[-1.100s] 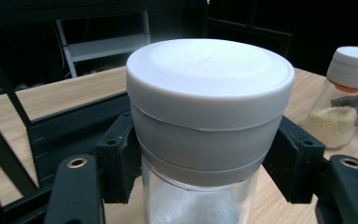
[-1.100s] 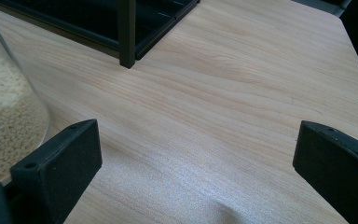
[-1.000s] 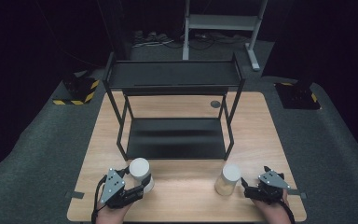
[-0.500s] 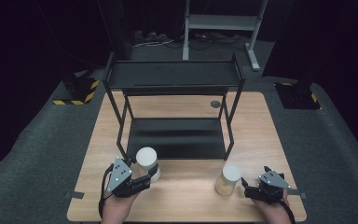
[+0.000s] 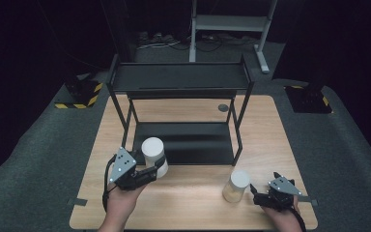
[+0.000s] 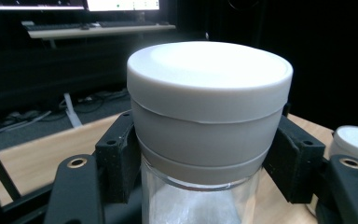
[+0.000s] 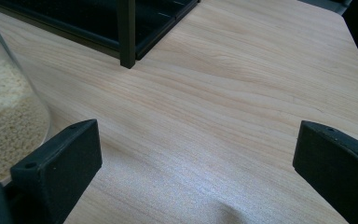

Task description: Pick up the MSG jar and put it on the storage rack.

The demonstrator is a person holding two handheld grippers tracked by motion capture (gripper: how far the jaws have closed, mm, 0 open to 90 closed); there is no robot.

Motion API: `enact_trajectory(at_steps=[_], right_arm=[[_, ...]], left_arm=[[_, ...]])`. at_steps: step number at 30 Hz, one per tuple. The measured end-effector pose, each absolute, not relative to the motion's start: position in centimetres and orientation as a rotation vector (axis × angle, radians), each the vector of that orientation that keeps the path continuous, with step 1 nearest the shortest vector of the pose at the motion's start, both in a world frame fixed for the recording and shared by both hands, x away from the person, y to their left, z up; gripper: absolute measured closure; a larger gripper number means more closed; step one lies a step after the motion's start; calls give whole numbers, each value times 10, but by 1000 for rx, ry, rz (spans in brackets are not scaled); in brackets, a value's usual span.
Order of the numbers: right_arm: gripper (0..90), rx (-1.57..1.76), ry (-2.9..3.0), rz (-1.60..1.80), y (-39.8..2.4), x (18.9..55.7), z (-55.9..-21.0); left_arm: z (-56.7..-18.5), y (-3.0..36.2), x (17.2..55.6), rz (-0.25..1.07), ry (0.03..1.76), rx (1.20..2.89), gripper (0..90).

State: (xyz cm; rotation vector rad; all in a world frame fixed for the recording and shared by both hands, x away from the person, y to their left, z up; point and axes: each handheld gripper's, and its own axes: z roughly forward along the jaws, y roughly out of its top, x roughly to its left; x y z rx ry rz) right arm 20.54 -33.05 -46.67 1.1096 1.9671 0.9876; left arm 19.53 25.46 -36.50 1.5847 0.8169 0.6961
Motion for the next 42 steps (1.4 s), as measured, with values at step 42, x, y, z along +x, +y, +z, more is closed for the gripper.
enact_trajectory(at_steps=[42], right_arm=[[14, 1122, 1960, 996, -332, 205, -467]], left_arm=[[-275, 248, 235, 797, 791, 1506, 348]])
